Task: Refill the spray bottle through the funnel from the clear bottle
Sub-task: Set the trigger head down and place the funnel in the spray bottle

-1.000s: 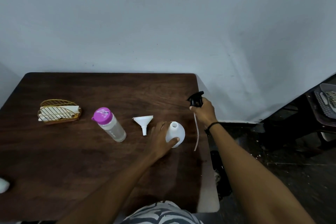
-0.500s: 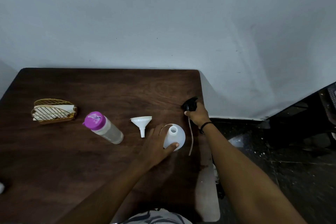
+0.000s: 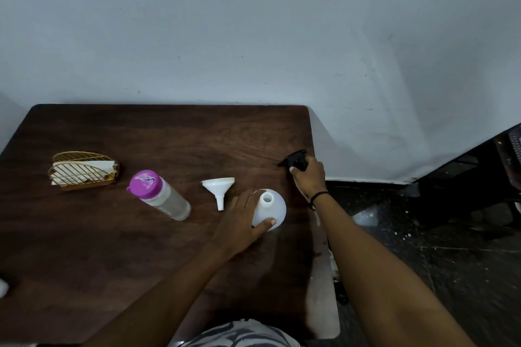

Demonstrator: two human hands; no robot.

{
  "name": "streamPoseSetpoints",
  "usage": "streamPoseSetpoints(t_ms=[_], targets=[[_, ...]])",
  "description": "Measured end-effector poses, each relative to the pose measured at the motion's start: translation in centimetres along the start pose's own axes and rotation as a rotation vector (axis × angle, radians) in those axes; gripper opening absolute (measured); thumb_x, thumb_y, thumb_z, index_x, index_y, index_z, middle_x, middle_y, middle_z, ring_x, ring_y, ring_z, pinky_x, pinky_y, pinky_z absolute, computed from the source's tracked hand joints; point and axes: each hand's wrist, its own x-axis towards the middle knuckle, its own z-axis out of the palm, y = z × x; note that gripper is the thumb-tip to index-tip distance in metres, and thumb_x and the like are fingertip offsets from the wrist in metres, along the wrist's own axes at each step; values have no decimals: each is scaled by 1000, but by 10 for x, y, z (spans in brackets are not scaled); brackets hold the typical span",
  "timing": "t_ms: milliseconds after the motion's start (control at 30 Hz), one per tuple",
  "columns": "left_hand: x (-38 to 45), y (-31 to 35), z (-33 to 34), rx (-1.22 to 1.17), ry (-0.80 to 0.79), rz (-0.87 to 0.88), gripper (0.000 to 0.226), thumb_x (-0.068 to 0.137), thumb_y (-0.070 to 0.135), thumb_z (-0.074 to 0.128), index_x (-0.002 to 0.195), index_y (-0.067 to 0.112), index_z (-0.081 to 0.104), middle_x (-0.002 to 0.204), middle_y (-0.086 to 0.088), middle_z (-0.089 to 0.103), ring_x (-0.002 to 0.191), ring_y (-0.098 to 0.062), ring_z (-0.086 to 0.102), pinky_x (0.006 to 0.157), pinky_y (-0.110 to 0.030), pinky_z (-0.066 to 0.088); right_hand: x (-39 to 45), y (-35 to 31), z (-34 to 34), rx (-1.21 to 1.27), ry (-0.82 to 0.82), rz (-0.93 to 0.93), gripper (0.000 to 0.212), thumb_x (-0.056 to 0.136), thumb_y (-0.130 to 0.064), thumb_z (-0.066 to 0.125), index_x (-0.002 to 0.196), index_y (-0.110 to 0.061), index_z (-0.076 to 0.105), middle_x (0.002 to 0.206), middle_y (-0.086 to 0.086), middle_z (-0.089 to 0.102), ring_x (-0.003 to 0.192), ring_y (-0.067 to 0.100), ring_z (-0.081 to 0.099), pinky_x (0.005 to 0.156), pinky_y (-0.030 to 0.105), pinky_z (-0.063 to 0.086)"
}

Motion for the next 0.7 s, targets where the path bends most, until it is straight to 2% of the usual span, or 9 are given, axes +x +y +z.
streamPoseSetpoints(t_ms=[100,200,400,600,700], targets=[[1,0,-1,2,-6,1,69,83,61,62,139,29,39,137,9,48,120,-10,45,99,-29,44,1,0,1,-96,-2,27,51,90,-30,68,134,-9,53,132,18,49,120,37,52,105,43,46],[1,1,-2,0,-22,-1,69,83,61,61,139,29,38,137,9,47,119,-10,45,98,-30,44,-2,2,1,-146,0,5,52,91,-34,65,135,-9,52,132,18,50,121,38,50,104,44,45],[0,3,-4,15,-48,1,68,85,61,59,140,27,39,136,7,47,119,-14,45,98,-33,44,-20,6,-5,-222,48,-46,47,93,-33,62,133,-11,52,130,19,49,123,40,45,103,43,41],[0,2,-6,12,-63,-24,67,86,62,56,138,26,38,132,6,47,118,-17,46,98,-39,45,-43,6,-8,-184,131,-207,28,92,-31,63,117,-16,62,117,11,60,111,31,56,92,38,49],[-2,1,-7,-18,-70,-27,77,83,69,55,143,26,35,140,8,44,124,-15,43,103,-39,43,-63,4,-7,-101,162,-276,24,94,-24,64,116,-12,64,114,8,63,107,24,58,88,32,49]])
